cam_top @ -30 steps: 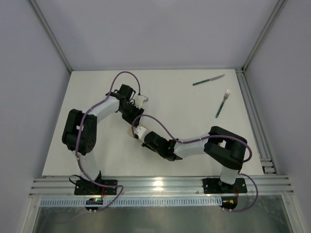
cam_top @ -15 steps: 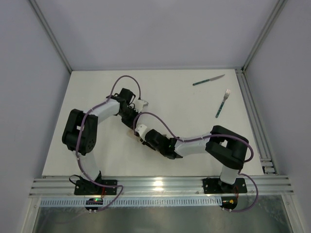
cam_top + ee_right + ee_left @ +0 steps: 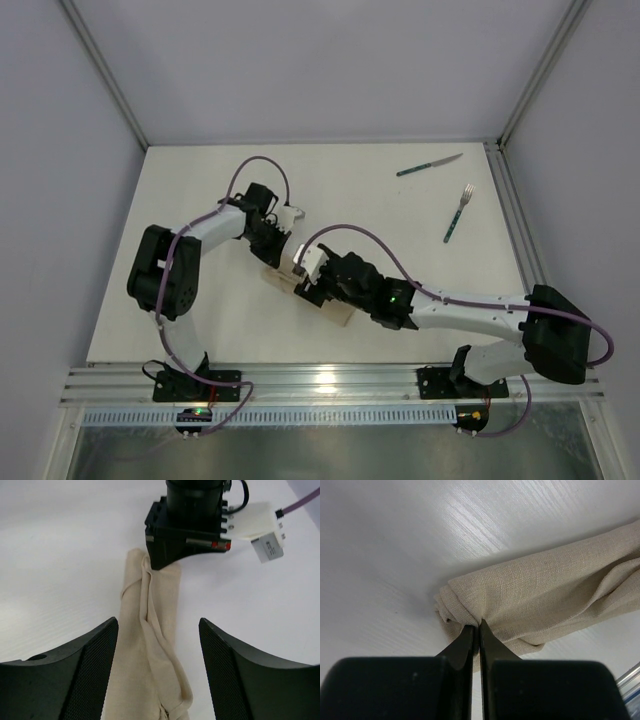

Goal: Fold the napkin into a case and place the utensils inside
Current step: Pick up the top corner of the smaller rectangle folded napkin from the center of the board.

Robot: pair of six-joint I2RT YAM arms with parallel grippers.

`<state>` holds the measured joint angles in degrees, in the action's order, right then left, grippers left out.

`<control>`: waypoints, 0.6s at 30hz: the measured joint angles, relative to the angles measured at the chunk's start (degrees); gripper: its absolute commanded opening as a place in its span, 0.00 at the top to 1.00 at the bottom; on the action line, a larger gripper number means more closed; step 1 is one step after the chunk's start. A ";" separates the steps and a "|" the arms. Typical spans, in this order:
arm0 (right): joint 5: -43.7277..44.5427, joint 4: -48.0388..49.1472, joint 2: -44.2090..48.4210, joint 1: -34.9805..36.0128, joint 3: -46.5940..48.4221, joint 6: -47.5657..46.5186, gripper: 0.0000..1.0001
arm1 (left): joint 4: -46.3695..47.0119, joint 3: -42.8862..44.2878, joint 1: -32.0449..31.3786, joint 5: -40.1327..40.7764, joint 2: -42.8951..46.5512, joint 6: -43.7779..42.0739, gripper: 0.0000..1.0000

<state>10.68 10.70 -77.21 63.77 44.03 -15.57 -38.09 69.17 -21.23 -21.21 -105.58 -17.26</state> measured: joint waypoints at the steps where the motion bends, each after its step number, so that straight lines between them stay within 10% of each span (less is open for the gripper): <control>1: -1.03 0.87 0.48 -0.28 0.04 -0.46 0.30 | 0.09 -0.09 0.00 -0.02 0.07 -0.07 1.00; 18: -14.91 2.97 -23.87 -7.89 10.51 -4.52 0.30 | 0.26 -0.42 0.04 -0.70 0.39 -1.42 1.00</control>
<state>-4.23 13.67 -101.08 55.88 54.54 -20.10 -37.82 68.75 -21.19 -21.91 -105.19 -18.68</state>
